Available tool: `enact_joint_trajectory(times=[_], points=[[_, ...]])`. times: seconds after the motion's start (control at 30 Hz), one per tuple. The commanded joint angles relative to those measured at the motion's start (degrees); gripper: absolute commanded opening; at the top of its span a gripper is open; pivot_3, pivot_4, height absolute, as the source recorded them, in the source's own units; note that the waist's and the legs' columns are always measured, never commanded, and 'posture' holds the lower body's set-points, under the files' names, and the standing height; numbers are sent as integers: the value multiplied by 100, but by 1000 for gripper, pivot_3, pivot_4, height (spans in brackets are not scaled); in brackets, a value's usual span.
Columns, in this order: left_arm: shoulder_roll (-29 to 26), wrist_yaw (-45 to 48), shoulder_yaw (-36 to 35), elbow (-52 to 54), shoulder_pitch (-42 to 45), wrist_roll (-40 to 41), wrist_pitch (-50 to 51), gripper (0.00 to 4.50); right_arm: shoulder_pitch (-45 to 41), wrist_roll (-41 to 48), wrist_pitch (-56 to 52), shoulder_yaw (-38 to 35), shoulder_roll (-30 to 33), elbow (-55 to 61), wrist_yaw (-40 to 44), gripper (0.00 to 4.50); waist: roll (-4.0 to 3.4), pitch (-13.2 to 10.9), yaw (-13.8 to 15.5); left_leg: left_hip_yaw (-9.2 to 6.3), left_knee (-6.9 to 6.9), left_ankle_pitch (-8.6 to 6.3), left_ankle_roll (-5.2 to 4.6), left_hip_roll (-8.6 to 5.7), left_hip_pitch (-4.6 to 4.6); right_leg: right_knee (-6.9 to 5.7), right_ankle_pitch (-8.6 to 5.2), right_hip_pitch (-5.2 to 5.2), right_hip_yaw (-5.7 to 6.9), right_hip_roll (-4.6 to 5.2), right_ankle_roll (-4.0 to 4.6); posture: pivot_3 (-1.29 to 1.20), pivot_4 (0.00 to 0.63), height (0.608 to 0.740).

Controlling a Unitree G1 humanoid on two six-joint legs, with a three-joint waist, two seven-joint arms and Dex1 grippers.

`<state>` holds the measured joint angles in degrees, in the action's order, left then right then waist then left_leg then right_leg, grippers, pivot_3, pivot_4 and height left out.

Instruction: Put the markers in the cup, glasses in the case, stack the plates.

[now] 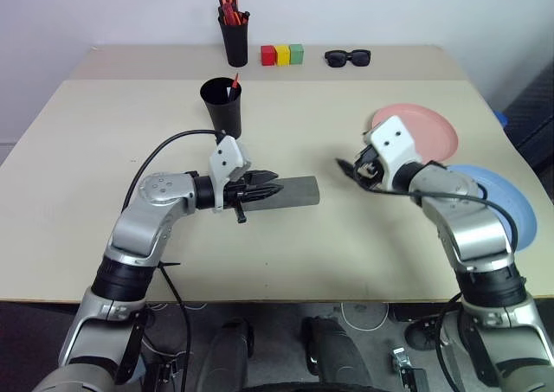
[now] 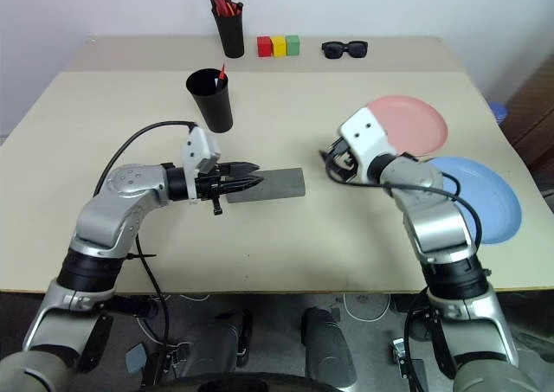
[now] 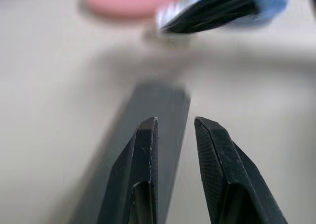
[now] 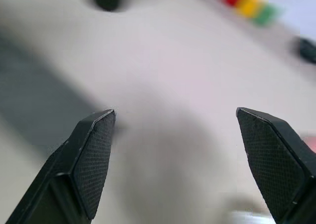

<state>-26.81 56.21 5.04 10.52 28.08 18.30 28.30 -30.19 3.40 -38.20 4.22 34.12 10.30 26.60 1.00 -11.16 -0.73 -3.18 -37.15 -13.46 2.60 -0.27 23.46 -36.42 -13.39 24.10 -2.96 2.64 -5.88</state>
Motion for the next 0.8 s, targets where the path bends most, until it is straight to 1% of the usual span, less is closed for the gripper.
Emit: enact_joint_trajectory(times=[0.03,0.1,0.17,0.3,0.43,0.57,0.7,0.8], points=[[34,180,-86,594,-322,522,-77,1161,-467,-572,401,-21,286,-975,-316,3975,0,0,-3,2,0,0,0,-1,0,2,0,-1,0,1,1,0,150,740],[42,174,33,773,-474,598,-66,1161,-699,-836,763,77,446,-1586,-348,3975,-1,0,-7,7,1,0,0,-2,0,7,0,-1,-3,2,0,0,150,740],[27,98,217,890,-586,496,-99,1161,-904,-993,1138,136,592,-2194,-275,3975,-1,0,-19,9,1,0,-1,-2,0,7,1,-1,-3,0,-1,0,150,740],[4,-61,418,1024,-725,403,-94,1161,-1105,-1189,1783,231,978,-3044,108,3975,-1,0,-26,9,2,0,-1,-2,0,8,1,-1,-4,-2,-2,0,150,740],[15,-199,440,1174,-870,477,-59,1161,-1106,-1187,2079,231,1208,-3393,603,3975,-1,0,-35,9,3,-1,-2,-2,0,8,2,-1,-4,-2,-3,0,150,740],[15,-272,474,1215,-939,484,-75,1161,-953,-1229,2396,305,1283,-3603,1038,3975,-2,0,-55,9,5,-1,-2,0,-4,8,1,-1,-5,-5,-3,0,150,740],[13,-300,460,1168,-908,506,-77,1161,-911,-1260,2557,349,1219,-3736,1225,3975,-2,0,-44,10,4,-1,-2,0,-3,7,2,-2,-5,-4,-3,0,150,740],[20,-296,463,1100,-873,497,-102,1161,-937,-1330,2715,407,1120,-4000,1185,3975,-2,0,-42,10,3,-1,-2,0,-3,8,2,-3,-5,-4,-3,0,150,740]])
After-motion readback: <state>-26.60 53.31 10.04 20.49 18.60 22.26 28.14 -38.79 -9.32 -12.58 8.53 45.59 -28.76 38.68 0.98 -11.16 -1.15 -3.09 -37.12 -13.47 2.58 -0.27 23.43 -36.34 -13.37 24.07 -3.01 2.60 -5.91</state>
